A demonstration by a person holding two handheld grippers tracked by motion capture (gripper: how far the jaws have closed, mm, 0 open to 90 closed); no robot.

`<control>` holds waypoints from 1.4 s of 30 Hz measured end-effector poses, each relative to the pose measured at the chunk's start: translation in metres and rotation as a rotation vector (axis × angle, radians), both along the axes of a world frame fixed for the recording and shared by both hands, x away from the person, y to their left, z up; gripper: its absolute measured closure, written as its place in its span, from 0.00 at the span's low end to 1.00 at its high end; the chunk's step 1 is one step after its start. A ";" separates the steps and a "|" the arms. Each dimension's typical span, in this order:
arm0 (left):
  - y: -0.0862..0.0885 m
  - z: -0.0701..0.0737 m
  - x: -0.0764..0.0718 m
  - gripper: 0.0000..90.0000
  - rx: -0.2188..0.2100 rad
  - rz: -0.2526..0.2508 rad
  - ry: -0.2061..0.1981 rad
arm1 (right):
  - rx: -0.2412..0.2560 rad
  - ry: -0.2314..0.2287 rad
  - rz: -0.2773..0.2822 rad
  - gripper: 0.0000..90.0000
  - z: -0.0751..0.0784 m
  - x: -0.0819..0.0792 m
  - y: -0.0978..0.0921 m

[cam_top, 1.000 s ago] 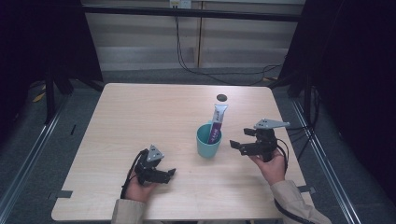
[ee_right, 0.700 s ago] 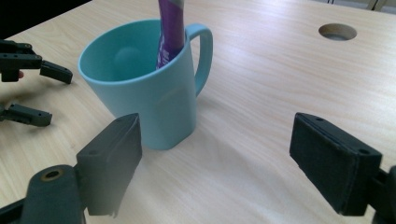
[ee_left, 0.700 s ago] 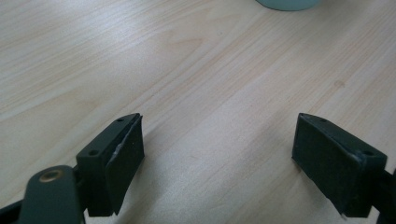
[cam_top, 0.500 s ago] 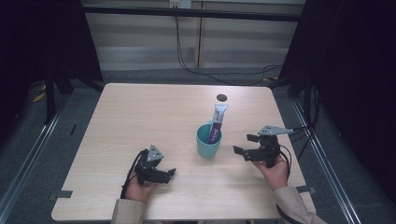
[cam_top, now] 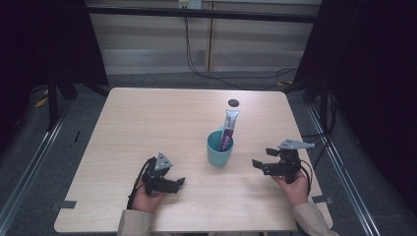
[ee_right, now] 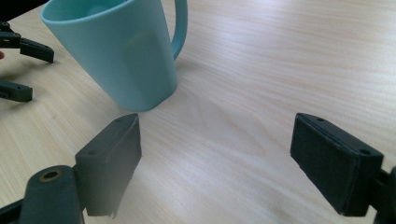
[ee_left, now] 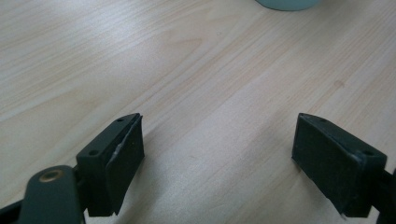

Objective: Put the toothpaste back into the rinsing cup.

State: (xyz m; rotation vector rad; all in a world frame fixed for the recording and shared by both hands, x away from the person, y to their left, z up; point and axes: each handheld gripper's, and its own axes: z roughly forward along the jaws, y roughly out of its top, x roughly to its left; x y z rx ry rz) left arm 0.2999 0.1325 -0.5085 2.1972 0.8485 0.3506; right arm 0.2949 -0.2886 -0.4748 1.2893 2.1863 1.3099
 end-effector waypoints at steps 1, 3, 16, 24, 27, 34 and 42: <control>0.000 0.000 0.000 0.18 -0.002 0.001 0.002 | 0.003 0.002 0.000 0.18 -0.001 -0.001 -0.001; 0.000 0.000 0.000 0.18 0.001 0.000 0.000 | -0.001 0.001 -0.006 0.18 -0.003 -0.002 -0.003; 0.000 0.000 0.000 0.18 -0.001 0.001 0.001 | -0.047 0.027 -0.007 0.18 -0.019 -0.010 -0.009; 0.000 0.000 0.000 0.18 0.000 -0.002 0.000 | -0.098 0.036 0.004 0.18 -0.027 -0.015 -0.006; 0.000 0.000 0.000 0.18 0.000 -0.002 0.000 | -0.118 0.031 0.014 0.18 -0.027 -0.015 -0.004; 0.000 0.000 0.000 0.18 0.000 -0.002 0.000 | -0.158 0.035 0.030 0.18 -0.029 -0.015 -0.001; 0.000 0.000 0.000 0.18 -0.001 -0.004 0.000 | -0.197 0.055 0.043 0.18 -0.032 -0.016 0.004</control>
